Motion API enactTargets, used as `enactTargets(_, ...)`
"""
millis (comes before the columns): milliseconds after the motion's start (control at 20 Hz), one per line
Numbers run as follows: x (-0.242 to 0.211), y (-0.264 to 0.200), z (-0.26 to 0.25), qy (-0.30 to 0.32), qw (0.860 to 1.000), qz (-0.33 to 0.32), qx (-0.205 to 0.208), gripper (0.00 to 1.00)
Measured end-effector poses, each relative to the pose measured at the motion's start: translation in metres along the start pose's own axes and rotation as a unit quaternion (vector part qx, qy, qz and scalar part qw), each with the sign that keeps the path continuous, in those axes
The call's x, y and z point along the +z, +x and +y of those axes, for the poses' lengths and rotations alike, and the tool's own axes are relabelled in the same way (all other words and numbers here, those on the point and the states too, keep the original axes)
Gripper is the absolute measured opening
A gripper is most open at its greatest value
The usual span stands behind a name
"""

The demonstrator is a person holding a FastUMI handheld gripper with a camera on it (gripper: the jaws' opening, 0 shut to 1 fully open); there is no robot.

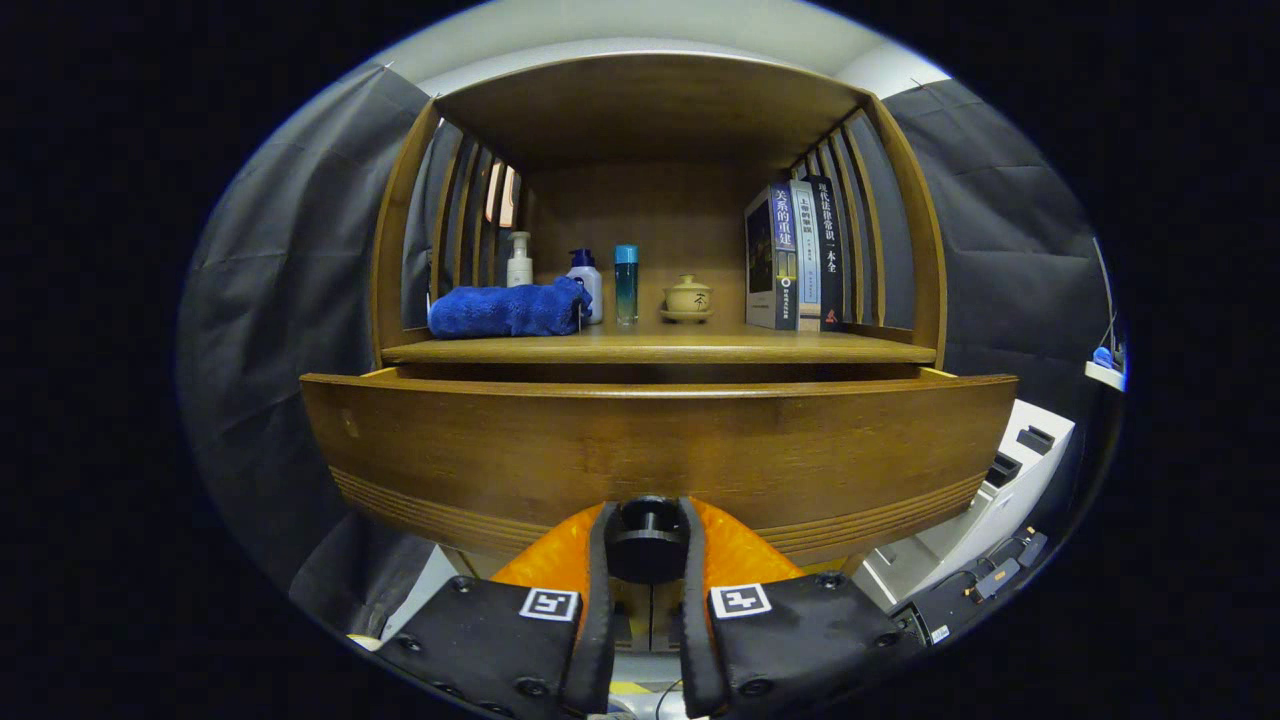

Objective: Pull open the drawer, take out the items inside it, and place them on the countertop above the cabinet.

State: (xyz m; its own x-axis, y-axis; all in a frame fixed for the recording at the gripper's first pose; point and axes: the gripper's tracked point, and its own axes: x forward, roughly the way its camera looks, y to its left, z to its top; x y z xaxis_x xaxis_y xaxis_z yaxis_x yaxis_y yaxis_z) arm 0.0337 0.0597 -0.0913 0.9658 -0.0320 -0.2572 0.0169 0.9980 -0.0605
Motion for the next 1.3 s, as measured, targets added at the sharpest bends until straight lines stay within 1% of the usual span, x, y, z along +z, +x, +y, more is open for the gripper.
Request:
enactTargets(400,-0.008,-0.037,0.001,0.010,0.999,0.033,0.009,0.35)
enactTargets(650,-0.011,-0.061,0.002,0.008,0.999,0.043,0.013,0.34)
enactTargets(1150,-0.029,-0.092,0.002,0.007,0.997,0.072,0.020,0.34)
enactTargets(1300,-0.029,-0.093,0.003,0.007,0.997,0.072,0.020,0.35)
